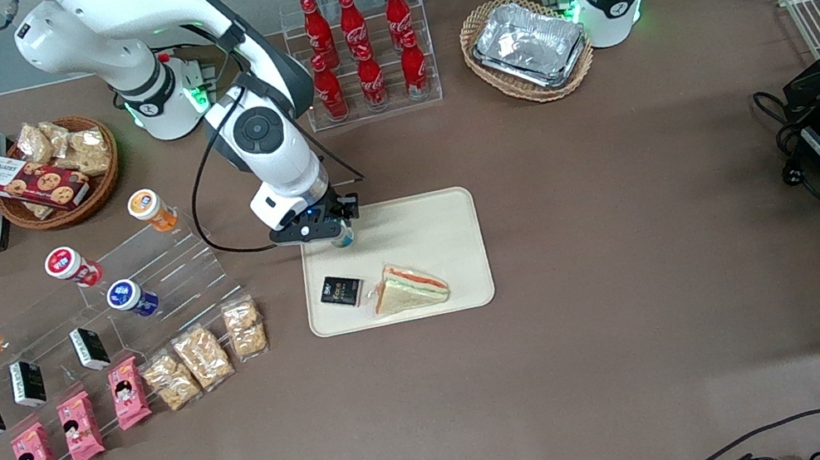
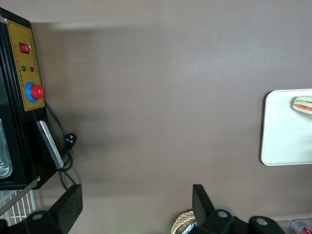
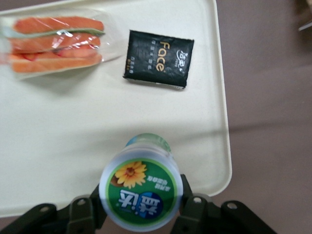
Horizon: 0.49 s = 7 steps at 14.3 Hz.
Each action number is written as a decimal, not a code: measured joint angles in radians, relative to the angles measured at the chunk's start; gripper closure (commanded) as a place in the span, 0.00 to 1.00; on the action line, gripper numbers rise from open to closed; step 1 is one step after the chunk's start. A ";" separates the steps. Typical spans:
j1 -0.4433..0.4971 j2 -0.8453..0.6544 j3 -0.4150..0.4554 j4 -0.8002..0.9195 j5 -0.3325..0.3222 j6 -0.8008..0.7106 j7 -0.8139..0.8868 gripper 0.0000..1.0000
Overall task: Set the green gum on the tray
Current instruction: 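Carry the green gum bottle over the cream tray beside the black packet, then lower the bottle onto the tray and open the right gripper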
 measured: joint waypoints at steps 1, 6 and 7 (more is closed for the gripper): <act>0.004 0.017 0.000 -0.011 0.000 0.032 0.014 0.56; 0.040 0.099 -0.001 -0.018 0.000 0.138 0.066 0.06; 0.040 0.099 -0.001 -0.017 0.000 0.144 0.068 0.00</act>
